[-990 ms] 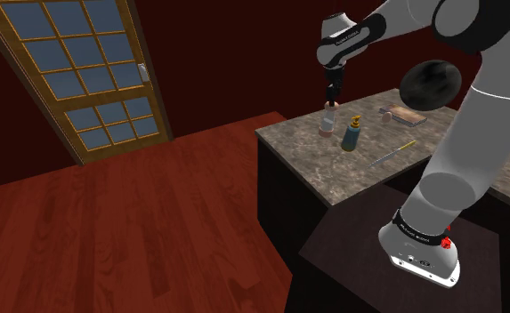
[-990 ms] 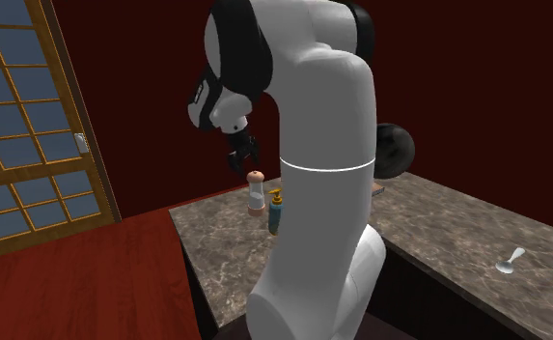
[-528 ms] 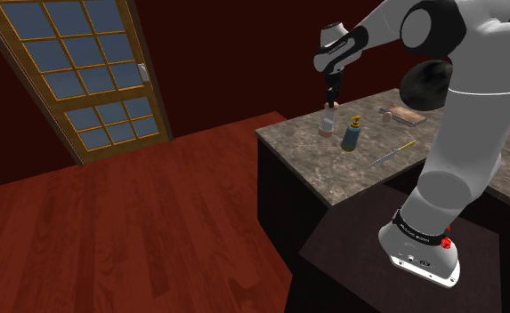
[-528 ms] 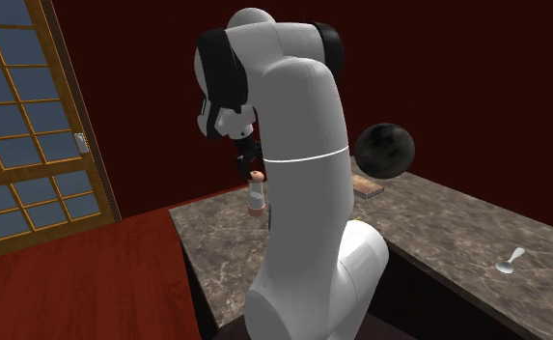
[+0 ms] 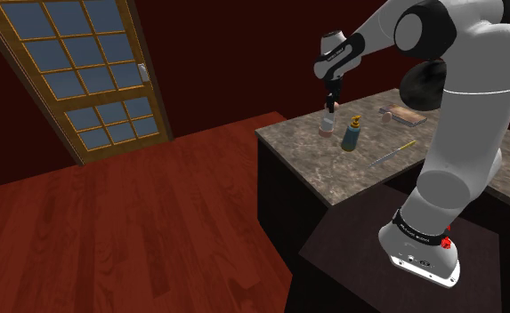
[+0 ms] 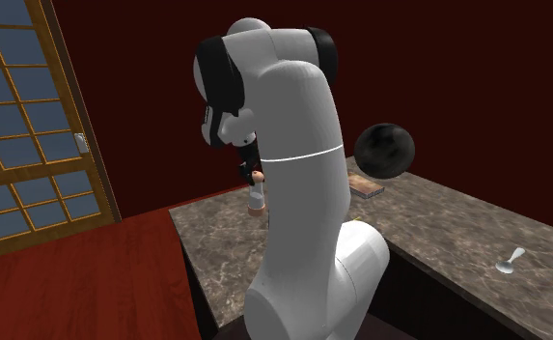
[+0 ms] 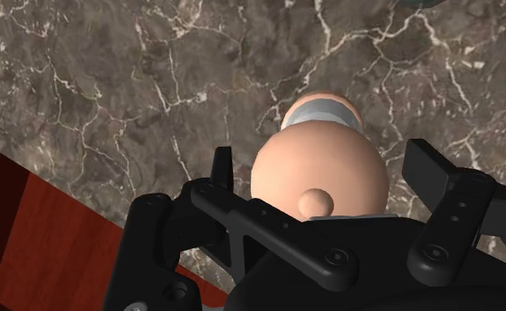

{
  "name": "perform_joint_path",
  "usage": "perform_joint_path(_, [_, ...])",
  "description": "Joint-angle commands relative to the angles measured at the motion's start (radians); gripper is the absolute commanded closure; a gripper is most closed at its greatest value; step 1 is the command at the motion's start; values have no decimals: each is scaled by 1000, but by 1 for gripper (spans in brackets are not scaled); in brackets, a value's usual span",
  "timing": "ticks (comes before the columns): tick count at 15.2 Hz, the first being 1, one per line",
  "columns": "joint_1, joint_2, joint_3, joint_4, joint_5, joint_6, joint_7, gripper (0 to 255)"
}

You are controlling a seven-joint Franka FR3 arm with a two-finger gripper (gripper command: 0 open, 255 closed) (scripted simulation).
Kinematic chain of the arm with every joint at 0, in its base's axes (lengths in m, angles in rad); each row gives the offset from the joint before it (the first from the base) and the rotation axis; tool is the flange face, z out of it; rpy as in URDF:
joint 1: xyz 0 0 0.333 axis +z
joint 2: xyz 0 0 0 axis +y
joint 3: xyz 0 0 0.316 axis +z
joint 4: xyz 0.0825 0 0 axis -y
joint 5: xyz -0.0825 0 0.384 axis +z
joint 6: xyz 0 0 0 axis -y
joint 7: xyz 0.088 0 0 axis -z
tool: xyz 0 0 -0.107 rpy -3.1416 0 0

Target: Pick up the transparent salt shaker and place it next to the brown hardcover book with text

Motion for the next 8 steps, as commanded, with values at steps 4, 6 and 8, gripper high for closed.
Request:
perform_joint_path(4, [0,0,0,-1,0,2,0,0])
perform_joint_path(6, [0,0,0,-1,0,2,0,255])
perform_joint_path(8, [0,0,0,-1,0,2,0,255])
